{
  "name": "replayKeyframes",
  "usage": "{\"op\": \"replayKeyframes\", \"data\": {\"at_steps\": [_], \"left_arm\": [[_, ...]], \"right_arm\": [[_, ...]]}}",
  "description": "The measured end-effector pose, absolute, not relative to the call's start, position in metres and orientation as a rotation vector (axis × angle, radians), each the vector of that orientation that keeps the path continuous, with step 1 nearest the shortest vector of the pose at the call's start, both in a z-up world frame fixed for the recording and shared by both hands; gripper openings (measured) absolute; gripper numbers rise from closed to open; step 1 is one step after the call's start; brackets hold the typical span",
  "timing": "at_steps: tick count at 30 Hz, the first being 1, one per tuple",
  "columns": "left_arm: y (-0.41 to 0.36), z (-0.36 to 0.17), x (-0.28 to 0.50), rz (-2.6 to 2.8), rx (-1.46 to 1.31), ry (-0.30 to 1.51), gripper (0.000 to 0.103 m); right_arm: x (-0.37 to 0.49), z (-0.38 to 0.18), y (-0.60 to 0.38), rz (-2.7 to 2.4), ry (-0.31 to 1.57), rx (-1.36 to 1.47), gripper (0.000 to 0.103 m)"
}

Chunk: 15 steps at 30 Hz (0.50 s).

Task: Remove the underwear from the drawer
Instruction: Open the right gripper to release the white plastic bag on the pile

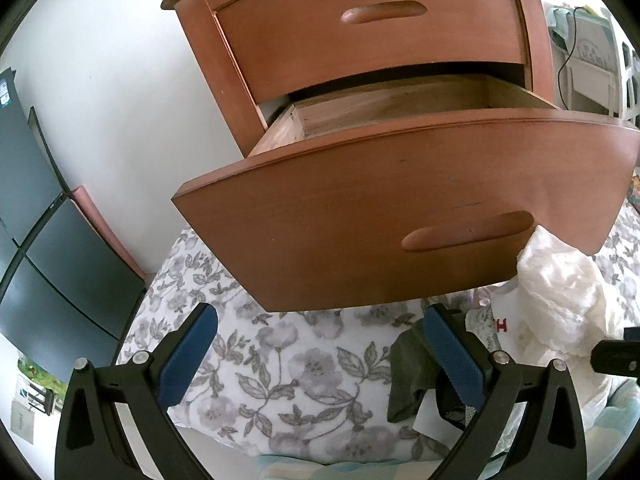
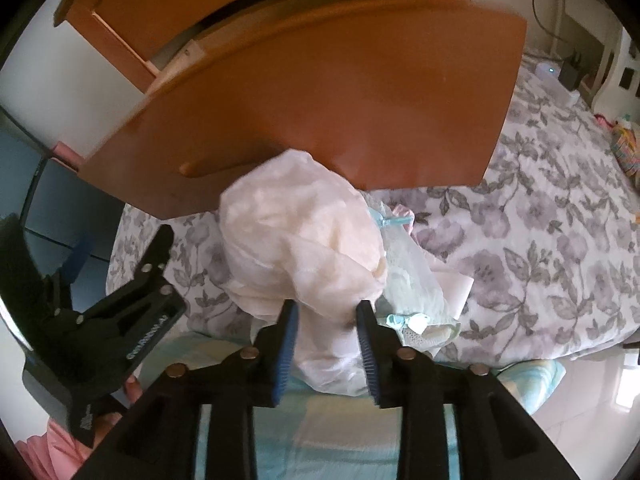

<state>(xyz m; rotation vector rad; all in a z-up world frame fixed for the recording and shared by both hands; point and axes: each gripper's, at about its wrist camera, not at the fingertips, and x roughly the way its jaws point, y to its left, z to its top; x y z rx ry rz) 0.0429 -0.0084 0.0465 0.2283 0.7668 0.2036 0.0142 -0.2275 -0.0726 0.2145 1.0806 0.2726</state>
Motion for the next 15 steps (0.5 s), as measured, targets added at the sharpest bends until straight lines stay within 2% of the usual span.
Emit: {"op": "replayKeyframes", "data": {"at_steps": [1, 2, 15], "left_arm": [[-0.008, 0.046, 0.043, 0.203, 0.228, 0.767, 0.102], [-0.008, 0.046, 0.043, 0.203, 0.229, 0.768, 0.103], [-0.007, 0.046, 0.043, 0.2, 0.232, 0.777, 0.102]], "right_arm": [[0.012, -0.069, -0.227, 0.264, 1.07, 0.207, 0.045], [0.011, -0.067, -0.227, 0.258, 1.063, 0.201, 0.045], [-0.01, -0.014, -0.228, 0.241, 0.928, 0.141, 0.045]]}}
